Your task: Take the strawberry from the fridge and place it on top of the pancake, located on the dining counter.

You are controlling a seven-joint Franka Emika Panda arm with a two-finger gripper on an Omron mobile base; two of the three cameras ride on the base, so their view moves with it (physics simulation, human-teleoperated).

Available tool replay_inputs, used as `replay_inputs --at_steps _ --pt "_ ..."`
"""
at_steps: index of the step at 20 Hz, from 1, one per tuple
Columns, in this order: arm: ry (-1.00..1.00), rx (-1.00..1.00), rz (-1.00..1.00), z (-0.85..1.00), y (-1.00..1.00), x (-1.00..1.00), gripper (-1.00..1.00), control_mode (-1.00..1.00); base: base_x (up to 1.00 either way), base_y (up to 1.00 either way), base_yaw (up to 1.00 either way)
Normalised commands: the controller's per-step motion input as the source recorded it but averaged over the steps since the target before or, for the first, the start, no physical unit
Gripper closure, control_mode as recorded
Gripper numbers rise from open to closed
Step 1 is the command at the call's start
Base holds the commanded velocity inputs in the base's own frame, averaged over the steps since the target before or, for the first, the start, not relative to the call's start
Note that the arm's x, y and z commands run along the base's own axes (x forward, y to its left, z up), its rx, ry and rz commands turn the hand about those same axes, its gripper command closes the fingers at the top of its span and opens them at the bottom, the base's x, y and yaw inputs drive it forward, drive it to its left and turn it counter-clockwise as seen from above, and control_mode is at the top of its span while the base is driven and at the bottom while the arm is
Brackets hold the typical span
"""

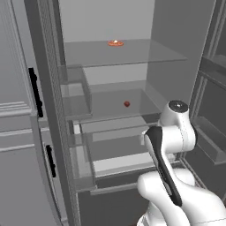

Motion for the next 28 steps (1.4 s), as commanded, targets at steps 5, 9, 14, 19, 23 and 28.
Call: replay_inputs --at_steps 5,9,14,19,23,28 --pt "0.00 0.00 0.00 0.00 0.00 0.00 -1.00 1.00 0.56 0.00 0.08" --pt "0.00 0.00 0.00 0.00 0.00 0.00 -1.00 1.00 0.43 0.00 0.02" --pt "0.00 0.00 0.00 0.00 0.00 0.00 -1.00 1.00 0.35 0.00 0.00" --pt "0.00 0.00 0.00 0.00 0.00 0.00 -1.00 1.00 0.39 0.00 0.00" --pt "0.00 0.00 0.00 0.00 0.00 0.00 -1.00 1.00 0.36 0.00 0.00" --pt "0.00 0.00 0.00 0.00 0.00 0.00 -1.00 1.00 0.31 0.00 0.00"
